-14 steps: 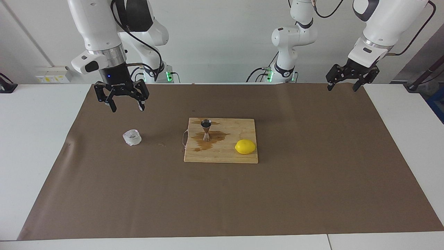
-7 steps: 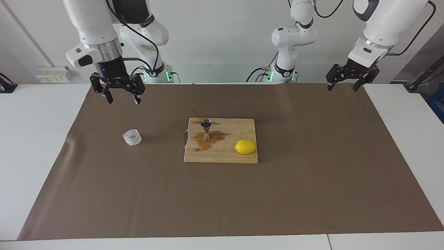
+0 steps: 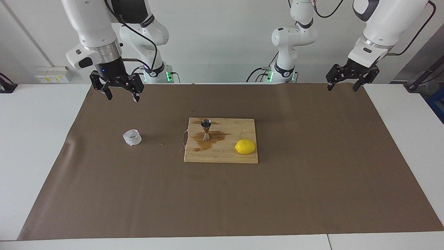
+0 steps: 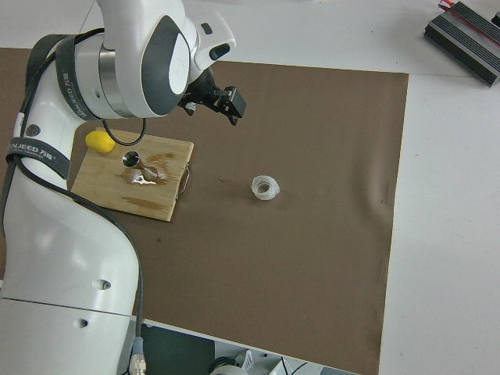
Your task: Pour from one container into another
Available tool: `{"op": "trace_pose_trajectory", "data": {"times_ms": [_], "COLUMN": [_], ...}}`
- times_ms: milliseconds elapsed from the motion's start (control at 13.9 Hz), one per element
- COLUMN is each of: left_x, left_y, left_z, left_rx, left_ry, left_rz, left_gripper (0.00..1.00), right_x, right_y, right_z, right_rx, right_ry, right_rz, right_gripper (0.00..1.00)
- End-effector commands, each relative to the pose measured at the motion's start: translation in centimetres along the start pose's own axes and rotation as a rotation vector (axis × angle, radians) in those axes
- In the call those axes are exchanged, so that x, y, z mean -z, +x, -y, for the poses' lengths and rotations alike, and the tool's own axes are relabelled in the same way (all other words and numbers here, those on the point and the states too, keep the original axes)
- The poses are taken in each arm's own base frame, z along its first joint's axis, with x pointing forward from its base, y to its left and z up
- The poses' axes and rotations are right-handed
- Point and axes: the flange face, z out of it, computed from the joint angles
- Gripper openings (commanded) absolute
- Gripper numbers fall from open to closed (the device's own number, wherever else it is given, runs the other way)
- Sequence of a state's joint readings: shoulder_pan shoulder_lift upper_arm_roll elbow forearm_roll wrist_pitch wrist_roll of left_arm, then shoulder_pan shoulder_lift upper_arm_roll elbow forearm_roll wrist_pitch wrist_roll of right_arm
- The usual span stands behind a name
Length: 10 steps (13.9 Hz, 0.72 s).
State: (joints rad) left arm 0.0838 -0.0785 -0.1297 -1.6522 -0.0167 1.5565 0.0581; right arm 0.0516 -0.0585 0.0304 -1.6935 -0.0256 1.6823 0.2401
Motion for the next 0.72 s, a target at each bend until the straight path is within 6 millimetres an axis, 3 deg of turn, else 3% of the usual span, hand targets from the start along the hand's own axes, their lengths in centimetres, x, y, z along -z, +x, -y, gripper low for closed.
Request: {"op": "trace_pose_trajectory", "data": {"times_ms": [0, 647], "left_x": [0.38, 0.38], "left_y": [-0.67, -0.67], "left_z": [0.11, 0.11], "left_rx": [-0.003, -0.003], "left_ry": [0.006, 0.006], "left_rz": [0.005, 0.005], "left_gripper": [1.0, 1.0], "right_x": [0.01, -0.24], "right_y": [-0.88, -1.62], "right_z": [-0.68, -0.65], "right_rx": [-0.03, -0.023], "right_ry": [-0.023, -0.028], "right_rz": [0.008, 0.046], "right_gripper": [1.0, 1.0]}}
